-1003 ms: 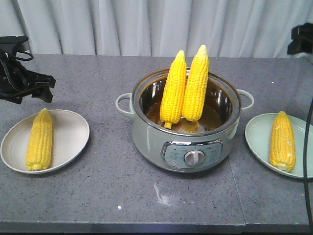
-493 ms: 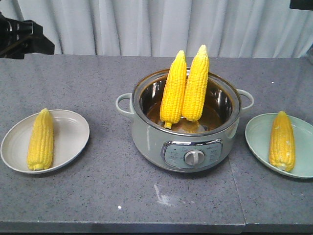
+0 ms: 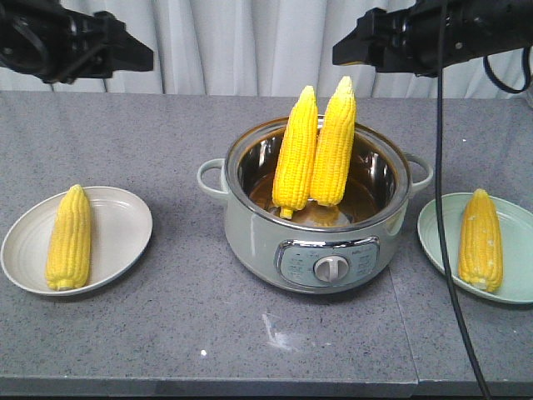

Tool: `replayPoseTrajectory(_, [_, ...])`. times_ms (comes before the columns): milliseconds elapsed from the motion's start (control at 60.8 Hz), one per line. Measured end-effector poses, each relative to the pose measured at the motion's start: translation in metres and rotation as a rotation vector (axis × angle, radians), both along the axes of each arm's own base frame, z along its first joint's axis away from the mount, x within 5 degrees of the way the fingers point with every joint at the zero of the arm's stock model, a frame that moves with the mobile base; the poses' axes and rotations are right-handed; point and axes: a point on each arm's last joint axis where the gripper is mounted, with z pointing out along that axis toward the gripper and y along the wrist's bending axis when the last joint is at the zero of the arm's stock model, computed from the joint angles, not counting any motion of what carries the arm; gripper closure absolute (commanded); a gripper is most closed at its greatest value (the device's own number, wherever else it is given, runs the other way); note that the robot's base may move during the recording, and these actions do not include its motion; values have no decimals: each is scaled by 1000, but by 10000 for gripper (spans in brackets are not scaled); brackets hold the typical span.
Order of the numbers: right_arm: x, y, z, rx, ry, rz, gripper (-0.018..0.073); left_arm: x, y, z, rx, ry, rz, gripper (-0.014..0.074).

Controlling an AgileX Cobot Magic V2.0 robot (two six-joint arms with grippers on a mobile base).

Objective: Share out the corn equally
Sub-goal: 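Move the right gripper over the cob nearest the green plate and grasp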

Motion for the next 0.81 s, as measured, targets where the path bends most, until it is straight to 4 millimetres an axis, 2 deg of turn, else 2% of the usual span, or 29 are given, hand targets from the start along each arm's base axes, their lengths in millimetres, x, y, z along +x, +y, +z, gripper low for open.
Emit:
replayPoseTrajectory(164, [21, -2, -24, -25, 14, -49, 20, 8, -13, -10, 1, 14, -23, 134])
replayPoseTrajectory(428, [41, -2, -56, -38, 63, -70, 20, 9, -15, -11, 0, 2, -19, 134])
replayPoseTrajectory(691, [51, -2, -74, -43, 98, -74, 20, 9, -15, -11, 2, 1, -19, 134])
replayPoseTrajectory(806, [51, -2, -75, -42, 99, -74, 32, 9, -15, -11, 3, 1, -19, 134])
